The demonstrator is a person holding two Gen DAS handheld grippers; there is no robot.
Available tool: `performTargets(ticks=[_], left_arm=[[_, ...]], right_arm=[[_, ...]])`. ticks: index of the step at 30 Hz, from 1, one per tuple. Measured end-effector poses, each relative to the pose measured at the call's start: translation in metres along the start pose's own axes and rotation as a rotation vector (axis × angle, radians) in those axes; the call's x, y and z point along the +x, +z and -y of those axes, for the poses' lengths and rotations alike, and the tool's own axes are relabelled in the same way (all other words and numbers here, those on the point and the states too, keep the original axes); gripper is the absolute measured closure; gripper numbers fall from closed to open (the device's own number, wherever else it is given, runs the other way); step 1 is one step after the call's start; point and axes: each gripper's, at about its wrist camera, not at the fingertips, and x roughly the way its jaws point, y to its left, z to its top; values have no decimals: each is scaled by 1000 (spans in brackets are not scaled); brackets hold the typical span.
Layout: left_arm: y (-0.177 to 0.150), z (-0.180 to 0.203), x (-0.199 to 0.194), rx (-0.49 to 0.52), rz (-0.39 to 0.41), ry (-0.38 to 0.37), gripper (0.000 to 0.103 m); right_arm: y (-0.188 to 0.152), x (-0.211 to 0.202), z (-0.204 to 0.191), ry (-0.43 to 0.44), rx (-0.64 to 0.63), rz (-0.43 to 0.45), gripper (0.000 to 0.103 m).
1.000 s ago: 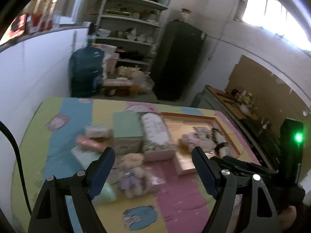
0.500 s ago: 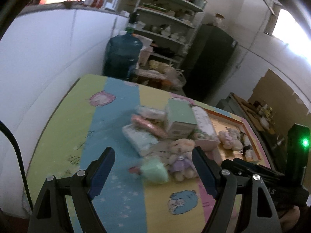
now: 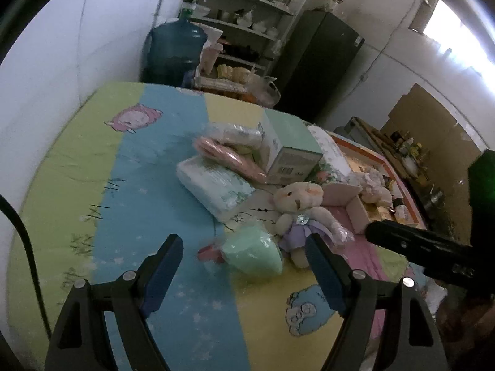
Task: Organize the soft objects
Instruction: 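Move the left tool to the mint-green wrapped item while the right tool approaches the cream teddy bear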
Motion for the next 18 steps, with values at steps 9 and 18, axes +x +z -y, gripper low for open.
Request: performTargets(ticks=[9, 18], left_arm=[[-10, -5, 42, -56, -71, 5, 30], [-9, -7, 50, -90, -62, 5, 45]], right_arm=[[-2, -5, 22, -44, 28, -8, 42], [-2, 0, 26, -32, 11, -28, 42]])
